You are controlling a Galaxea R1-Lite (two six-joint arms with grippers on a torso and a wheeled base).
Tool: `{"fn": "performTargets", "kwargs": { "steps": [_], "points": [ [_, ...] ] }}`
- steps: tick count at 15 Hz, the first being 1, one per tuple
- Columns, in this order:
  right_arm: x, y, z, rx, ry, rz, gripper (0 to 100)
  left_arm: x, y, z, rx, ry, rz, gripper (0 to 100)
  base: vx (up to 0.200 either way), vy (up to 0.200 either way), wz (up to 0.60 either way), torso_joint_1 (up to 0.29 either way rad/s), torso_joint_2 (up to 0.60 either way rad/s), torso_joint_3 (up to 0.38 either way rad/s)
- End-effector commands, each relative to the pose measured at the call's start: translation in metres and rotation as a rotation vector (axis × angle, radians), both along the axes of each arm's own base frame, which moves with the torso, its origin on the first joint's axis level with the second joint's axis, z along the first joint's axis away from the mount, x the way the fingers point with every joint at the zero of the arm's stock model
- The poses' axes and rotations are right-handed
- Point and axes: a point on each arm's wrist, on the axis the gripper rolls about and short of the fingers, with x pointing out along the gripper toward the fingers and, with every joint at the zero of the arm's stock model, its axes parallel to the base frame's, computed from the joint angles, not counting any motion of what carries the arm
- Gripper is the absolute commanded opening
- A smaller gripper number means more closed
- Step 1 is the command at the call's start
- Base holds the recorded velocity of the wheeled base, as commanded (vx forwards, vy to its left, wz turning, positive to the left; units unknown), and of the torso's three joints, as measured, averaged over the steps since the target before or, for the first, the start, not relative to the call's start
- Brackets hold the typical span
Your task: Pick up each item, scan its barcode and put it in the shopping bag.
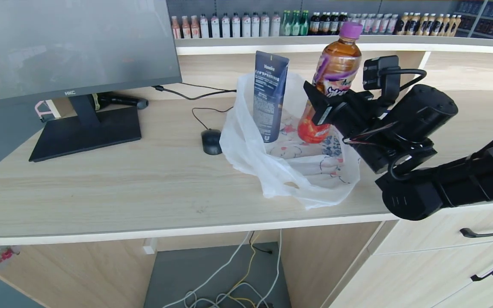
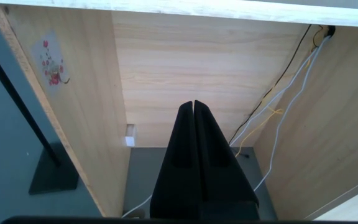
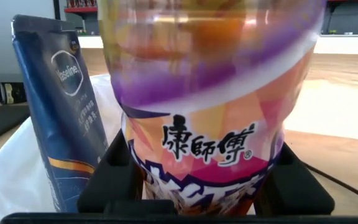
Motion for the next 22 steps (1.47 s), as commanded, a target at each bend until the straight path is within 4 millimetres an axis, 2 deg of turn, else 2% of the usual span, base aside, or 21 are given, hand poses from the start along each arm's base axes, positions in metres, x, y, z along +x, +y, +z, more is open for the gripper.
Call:
{"fn": "performTargets", "kwargs": {
  "steps": [1,13,22],
  "points": [
    [0.008,0.004,-0.011,-0.011,0.022,0.0,0,0.0,0.0,0.0,0.0,0.0,0.0,0,0.0,0.0,0.0,0.0,0.0,0.0],
    [0.024,0.005,-0.039,-0.039,0.086,-0.01,0,0.0,0.0,0.0,0.0,0.0,0.0,0,0.0,0.0,0.0,0.0,0.0,0.0],
    [0.024,0.005,-0.041,-0.034,0.09,-0.009,0,0.0,0.0,0.0,0.0,0.0,0.0,0,0.0,0.0,0.0,0.0,0.0,0.0]
  ]
}}
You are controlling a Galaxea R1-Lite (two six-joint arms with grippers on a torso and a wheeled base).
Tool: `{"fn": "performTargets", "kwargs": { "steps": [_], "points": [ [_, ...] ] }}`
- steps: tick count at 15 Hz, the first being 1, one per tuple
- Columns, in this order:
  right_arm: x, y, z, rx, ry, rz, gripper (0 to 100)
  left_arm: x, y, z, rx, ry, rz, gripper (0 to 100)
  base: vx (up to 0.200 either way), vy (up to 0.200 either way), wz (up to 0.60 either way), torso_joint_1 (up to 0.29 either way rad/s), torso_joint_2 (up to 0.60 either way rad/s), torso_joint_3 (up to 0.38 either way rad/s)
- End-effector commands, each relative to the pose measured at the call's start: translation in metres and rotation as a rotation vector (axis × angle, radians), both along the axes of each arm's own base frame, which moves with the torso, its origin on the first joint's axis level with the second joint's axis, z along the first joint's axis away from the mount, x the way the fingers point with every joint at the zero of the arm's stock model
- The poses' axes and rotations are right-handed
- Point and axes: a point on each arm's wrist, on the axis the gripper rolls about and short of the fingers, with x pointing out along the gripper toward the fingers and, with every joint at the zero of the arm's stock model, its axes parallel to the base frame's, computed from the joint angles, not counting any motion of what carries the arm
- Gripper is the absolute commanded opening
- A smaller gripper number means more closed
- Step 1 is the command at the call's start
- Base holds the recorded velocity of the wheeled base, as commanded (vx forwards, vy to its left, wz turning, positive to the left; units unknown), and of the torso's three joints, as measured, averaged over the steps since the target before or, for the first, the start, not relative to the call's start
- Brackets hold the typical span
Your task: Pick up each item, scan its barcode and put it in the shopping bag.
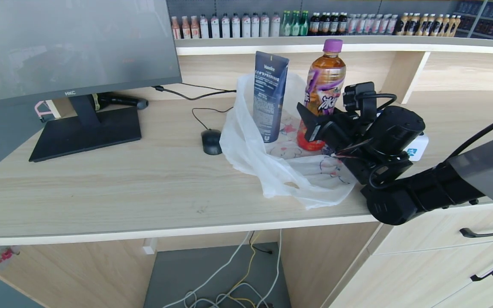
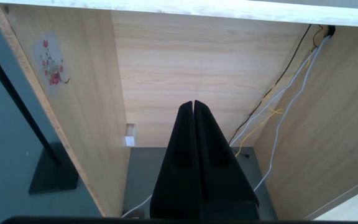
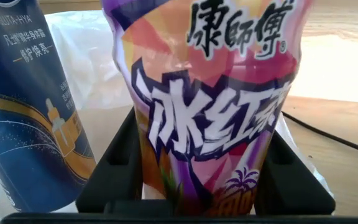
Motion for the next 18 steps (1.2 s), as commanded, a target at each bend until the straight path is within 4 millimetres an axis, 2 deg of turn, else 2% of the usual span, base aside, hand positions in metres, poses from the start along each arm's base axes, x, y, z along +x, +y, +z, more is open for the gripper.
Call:
{"fn": "performTargets", "kwargs": {
  "steps": [1,5,6,10,13,16,18],
  "points": [
    [0.0,0.001,-0.002,-0.001,0.003,0.001,0,0.0,0.0,0.0,0.0,0.0,0.0,0,0.0,0.0,0.0,0.0,0.0,0.0],
    [0.0,0.0,-0.001,0.001,0.002,0.0,0,0.0,0.0,0.0,0.0,0.0,0.0,0,0.0,0.0,0.0,0.0,0.0,0.0],
    [-0.001,0.0,0.0,0.005,0.001,0.001,100,0.0,0.0,0.0,0.0,0.0,0.0,0,0.0,0.0,0.0,0.0,0.0,0.0],
    [-0.005,-0.003,0.002,0.048,0.018,0.014,100,0.0,0.0,0.0,0.0,0.0,0.0,0,0.0,0.0,0.0,0.0,0.0,0.0],
    [-0.02,-0.011,0.021,0.064,-0.019,0.012,100,0.0,0.0,0.0,0.0,0.0,0.0,0,0.0,0.0,0.0,0.0,0.0,0.0],
    [-0.047,-0.023,0.039,0.075,-0.049,0.015,100,0.0,0.0,0.0,0.0,0.0,0.0,0,0.0,0.0,0.0,0.0,0.0,0.0],
    [-0.095,-0.043,0.064,0.103,-0.109,0.02,100,0.0,0.0,0.0,0.0,0.0,0.0,0,0.0,0.0,0.0,0.0,0.0,0.0]
  ]
}}
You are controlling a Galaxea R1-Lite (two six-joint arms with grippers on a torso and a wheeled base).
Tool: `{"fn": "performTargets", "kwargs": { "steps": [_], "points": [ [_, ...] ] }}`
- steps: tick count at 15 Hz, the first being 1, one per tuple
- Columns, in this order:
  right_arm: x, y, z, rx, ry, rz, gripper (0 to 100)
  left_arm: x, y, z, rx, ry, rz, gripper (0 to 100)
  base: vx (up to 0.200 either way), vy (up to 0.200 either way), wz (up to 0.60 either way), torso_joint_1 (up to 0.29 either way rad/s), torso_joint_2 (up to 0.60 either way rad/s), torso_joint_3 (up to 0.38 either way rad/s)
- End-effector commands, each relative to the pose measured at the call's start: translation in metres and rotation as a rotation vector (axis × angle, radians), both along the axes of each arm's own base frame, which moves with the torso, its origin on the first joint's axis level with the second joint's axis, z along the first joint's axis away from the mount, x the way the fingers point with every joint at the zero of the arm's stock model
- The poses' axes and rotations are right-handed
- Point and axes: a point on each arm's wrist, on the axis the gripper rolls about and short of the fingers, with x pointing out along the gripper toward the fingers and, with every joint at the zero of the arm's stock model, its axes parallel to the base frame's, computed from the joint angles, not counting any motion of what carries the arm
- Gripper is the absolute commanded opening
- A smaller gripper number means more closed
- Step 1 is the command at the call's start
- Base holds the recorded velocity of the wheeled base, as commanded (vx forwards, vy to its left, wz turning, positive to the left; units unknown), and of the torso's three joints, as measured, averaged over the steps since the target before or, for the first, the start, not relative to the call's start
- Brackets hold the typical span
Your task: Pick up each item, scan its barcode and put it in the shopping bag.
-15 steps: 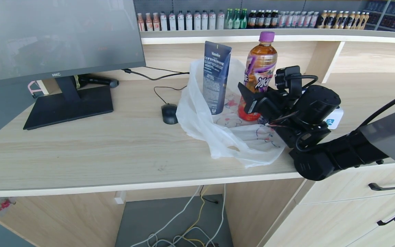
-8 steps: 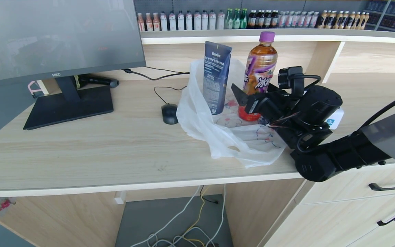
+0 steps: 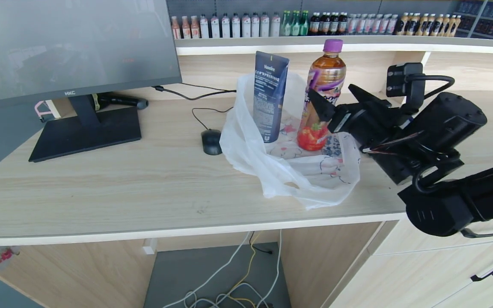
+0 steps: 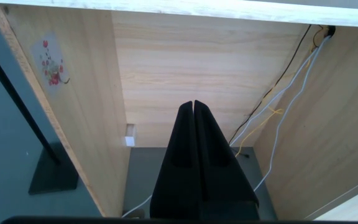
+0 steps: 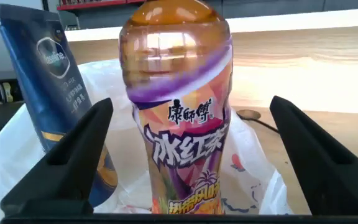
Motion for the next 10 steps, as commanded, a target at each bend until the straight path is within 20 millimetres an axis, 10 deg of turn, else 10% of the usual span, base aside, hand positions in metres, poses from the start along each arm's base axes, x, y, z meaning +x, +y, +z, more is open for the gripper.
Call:
{"fn": "performTargets", "kwargs": {
  "steps": [1,5,10],
  "points": [
    [-0.067,-0.027,0.039,0.045,-0.095,0.008,100,0.0,0.0,0.0,0.0,0.0,0.0,0,0.0,0.0,0.0,0.0,0.0,0.0],
    [-0.167,-0.069,0.043,0.069,-0.15,0.02,100,0.0,0.0,0.0,0.0,0.0,0.0,0,0.0,0.0,0.0,0.0,0.0,0.0],
    [-0.271,-0.112,-0.025,0.058,-0.118,0.066,100,0.0,0.0,0.0,0.0,0.0,0.0,0,0.0,0.0,0.0,0.0,0.0,0.0]
  ]
}}
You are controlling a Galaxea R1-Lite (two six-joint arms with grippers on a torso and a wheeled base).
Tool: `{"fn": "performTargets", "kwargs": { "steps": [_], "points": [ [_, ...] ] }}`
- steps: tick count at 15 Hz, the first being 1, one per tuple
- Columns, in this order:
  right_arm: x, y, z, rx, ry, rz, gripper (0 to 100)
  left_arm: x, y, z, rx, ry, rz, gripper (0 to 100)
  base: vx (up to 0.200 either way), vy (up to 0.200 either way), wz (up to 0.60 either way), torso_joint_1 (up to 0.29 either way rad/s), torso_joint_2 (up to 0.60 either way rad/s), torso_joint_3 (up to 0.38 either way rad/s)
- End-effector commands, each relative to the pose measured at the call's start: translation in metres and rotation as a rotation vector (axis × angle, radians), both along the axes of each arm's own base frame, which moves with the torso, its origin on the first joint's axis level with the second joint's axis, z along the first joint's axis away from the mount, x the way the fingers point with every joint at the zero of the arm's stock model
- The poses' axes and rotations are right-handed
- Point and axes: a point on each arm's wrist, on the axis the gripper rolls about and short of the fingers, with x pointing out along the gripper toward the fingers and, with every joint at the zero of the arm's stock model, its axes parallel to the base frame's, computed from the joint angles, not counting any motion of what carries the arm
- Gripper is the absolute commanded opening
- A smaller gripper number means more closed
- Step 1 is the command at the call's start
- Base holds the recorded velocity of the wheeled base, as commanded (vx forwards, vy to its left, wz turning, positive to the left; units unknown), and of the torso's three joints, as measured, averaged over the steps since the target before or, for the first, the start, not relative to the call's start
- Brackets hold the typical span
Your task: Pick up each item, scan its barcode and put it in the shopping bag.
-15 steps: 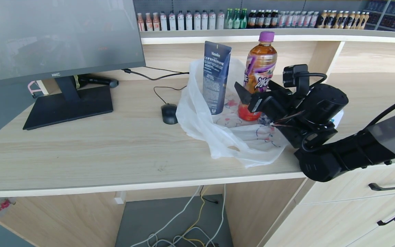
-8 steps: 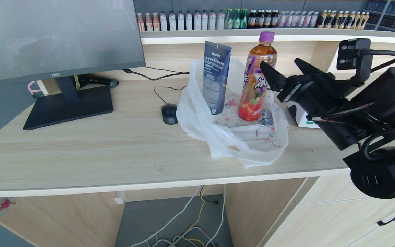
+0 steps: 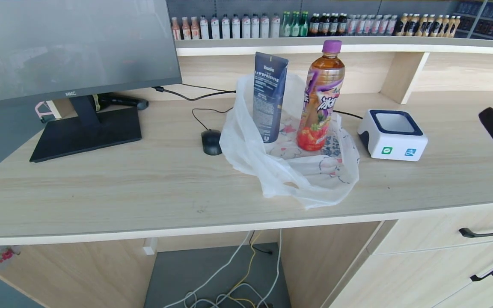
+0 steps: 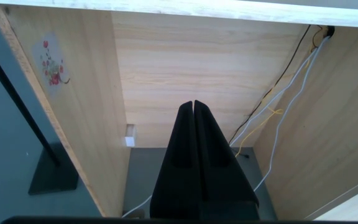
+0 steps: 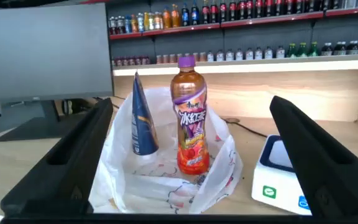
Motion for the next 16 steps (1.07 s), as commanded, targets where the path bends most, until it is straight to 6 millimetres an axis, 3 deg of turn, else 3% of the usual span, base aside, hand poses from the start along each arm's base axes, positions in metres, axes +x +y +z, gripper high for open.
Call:
{"fn": "performTargets", "kwargs": {
  "steps": [1,4,8,10,12,16],
  "points": [
    [-0.062,-0.026,-0.037,0.003,-0.006,0.047,100,0.0,0.0,0.0,0.0,0.0,0.0,0,0.0,0.0,0.0,0.0,0.0,0.0],
    [-0.076,-0.032,-0.063,-0.102,0.145,0.095,100,0.0,0.0,0.0,0.0,0.0,0.0,0,0.0,0.0,0.0,0.0,0.0,0.0],
    [-0.108,-0.048,-0.117,-0.282,0.376,0.18,100,0.0,0.0,0.0,0.001,0.0,0.0,0,0.0,0.0,0.0,0.0,0.0,0.0],
    [-0.127,-0.061,-0.155,-0.4,0.444,0.21,100,0.0,0.0,0.0,0.0,0.0,0.0,0,0.0,0.0,0.0,0.0,0.0,0.0],
    [-0.127,-0.062,-0.156,-0.371,0.469,0.197,100,0.0,0.0,0.0,0.0,0.0,0.0,0,0.0,0.0,0.0,0.0,0.0,0.0],
    [-0.121,-0.055,-0.155,-0.303,0.634,-0.146,100,0.0,0.0,0.0,0.0,0.0,0.0,0,0.0,0.0,0.0,0.0,0.0,0.0]
  ]
}}
